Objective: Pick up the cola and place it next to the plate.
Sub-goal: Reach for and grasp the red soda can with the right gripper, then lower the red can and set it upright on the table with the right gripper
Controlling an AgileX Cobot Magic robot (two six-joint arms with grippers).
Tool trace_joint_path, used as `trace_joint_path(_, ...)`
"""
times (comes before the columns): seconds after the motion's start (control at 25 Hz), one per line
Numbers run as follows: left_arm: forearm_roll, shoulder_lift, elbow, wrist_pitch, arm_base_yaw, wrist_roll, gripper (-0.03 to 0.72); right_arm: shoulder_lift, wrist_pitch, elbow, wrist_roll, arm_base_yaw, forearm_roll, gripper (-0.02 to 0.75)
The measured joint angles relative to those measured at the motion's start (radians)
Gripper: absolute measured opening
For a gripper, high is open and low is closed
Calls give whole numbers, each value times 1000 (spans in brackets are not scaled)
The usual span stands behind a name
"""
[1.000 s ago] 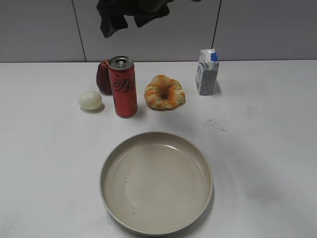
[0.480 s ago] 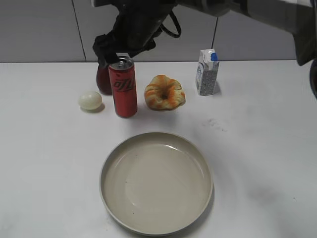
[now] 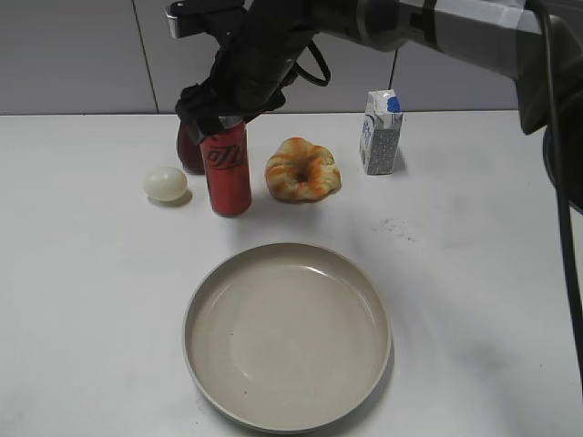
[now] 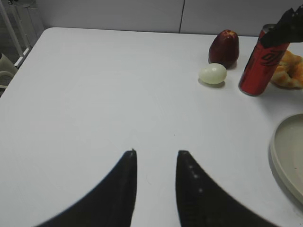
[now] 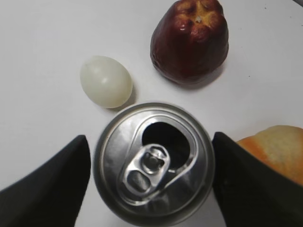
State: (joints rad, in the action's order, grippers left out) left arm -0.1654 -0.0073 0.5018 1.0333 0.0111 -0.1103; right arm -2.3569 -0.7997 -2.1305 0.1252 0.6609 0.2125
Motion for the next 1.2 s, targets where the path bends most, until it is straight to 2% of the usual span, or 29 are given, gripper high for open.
trace_joint_path(0.08,0,0,0,0,0,0,227,0,2,0,0,0,-1,518)
trace_joint_path(0.44,0,0,0,0,0,0,227,29,-35,0,0,0,-5,513)
trace_joint_path(0.76,0,0,0,0,0,0,227,322,-261,27,0,-60,-42,513)
trace_joint_path(0.96,0,0,0,0,0,0,227,623,-299,283,-13,-143,-128,513)
trace_joint_path(1.08,0,0,0,0,0,0,227,814,-288,517,-39,-198,-145,513)
trace_joint_path(1.2,0,0,0,0,0,0,227,987,-217,754,-54,-218,-154,512)
